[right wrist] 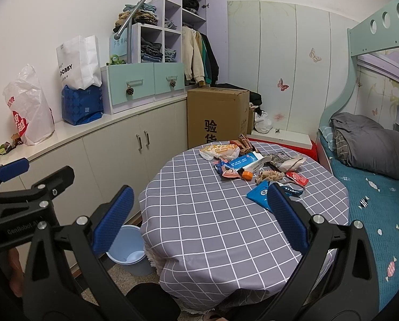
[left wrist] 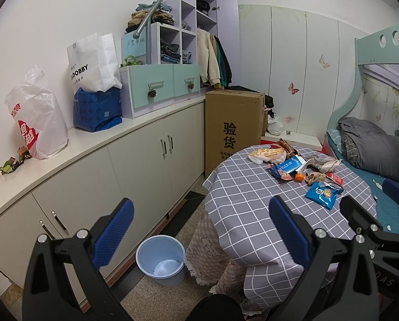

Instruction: Collect trash

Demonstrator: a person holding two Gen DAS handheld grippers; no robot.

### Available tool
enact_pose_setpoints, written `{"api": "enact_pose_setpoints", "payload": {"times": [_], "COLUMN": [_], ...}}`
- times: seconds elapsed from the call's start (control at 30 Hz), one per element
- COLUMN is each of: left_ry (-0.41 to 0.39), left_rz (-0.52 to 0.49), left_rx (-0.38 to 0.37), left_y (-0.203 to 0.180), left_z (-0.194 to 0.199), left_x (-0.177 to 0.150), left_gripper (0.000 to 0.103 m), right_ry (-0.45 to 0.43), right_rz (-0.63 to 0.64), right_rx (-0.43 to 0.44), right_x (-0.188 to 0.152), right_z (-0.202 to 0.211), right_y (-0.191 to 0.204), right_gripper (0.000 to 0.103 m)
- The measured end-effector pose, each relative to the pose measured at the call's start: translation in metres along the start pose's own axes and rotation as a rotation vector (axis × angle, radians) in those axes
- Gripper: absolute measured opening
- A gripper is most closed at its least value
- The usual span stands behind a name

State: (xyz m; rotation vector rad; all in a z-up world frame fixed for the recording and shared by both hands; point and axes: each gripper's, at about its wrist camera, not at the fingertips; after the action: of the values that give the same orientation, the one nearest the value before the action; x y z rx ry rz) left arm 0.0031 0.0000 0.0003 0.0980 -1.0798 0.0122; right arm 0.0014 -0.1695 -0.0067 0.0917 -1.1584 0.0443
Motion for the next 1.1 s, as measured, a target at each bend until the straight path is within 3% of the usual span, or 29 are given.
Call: {"api": "enact_pose_setpoints", "payload": {"times": [1.1], "left_ry": [-0.003], "left_rz": [0.003], "left_rx": [-0.001], "left_y": [0.0003], "left_z": [0.0031], "left_x": [-0.0023], "left_gripper": [0.099], "right_ry": [0.0], "right_rz": [-0.001], "right_rx": [0.001], "right_x": [-0.0041], "right_z": [-0.0016], "right_y": [0.0008], "right_gripper": [0.097]}}
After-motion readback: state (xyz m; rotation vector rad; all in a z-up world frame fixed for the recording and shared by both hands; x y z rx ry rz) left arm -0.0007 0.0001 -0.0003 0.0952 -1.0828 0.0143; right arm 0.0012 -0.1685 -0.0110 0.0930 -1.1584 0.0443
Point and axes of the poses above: each gripper's, at about its wrist camera, not at the fingertips, and z roughly against the way its jaws point, y to its left, x to its top, and after that the axes turned 5 degrees about x, right-handed
